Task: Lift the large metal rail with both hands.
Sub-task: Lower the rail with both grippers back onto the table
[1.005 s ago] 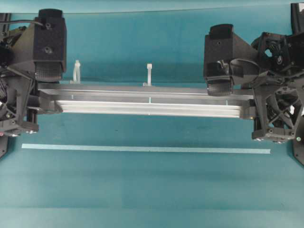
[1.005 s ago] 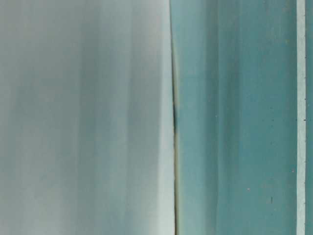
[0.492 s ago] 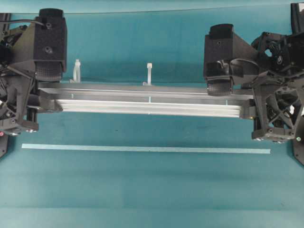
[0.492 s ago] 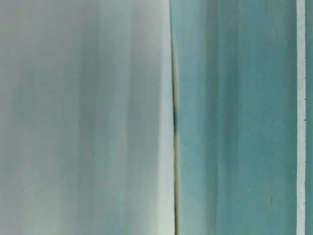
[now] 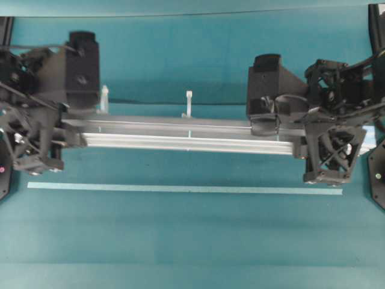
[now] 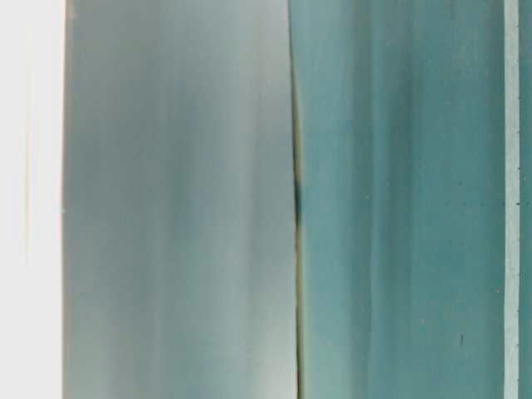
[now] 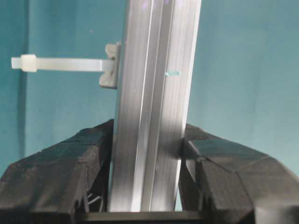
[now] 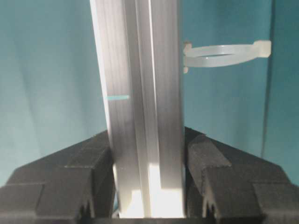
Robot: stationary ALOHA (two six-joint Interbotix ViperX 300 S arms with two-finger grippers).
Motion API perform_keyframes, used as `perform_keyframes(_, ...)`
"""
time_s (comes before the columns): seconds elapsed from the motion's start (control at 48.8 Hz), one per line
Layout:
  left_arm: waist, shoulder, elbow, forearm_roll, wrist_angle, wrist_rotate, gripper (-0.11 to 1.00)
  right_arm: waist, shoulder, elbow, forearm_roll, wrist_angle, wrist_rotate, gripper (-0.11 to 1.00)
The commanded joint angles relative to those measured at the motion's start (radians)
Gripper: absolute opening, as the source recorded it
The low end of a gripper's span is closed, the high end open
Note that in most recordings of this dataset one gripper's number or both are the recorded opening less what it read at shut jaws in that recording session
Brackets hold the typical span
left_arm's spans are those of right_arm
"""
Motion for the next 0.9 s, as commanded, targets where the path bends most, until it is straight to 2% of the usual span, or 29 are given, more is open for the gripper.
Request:
perform_keyframes(0.0, 0.021, -0.006, 0.026, 0.005, -0.057, -0.006, 0.37, -0.002, -0.011, 0.025, -0.003, -0.061, 0.006, 0.38)
perform_keyframes(0.185, 0.025, 0.009, 0.115, 0.005, -0.16, -0.003, 0.37, -0.005, -0.011, 0.129, -0.003, -0.161, 0.003, 0.38)
perform_keyframes(0.39, 0.032, 0.051, 0.196, 0.002, -0.256, -0.002, 0.37, -0.008, -0.005, 0.264, -0.005, -0.347, 0.0, 0.38)
perform_keyframes(0.615, 0.031, 0.103, 0.288, 0.005, -0.334, -0.014, 0.37, -0.009, 0.015, 0.354, -0.008, -0.477, -0.002, 0.38)
perform_keyframes(0.882, 0.034, 0.144, 0.387, 0.005, -0.499, -0.005, 0.37, -0.005, 0.064, 0.425, -0.008, -0.603, -0.005, 0.38)
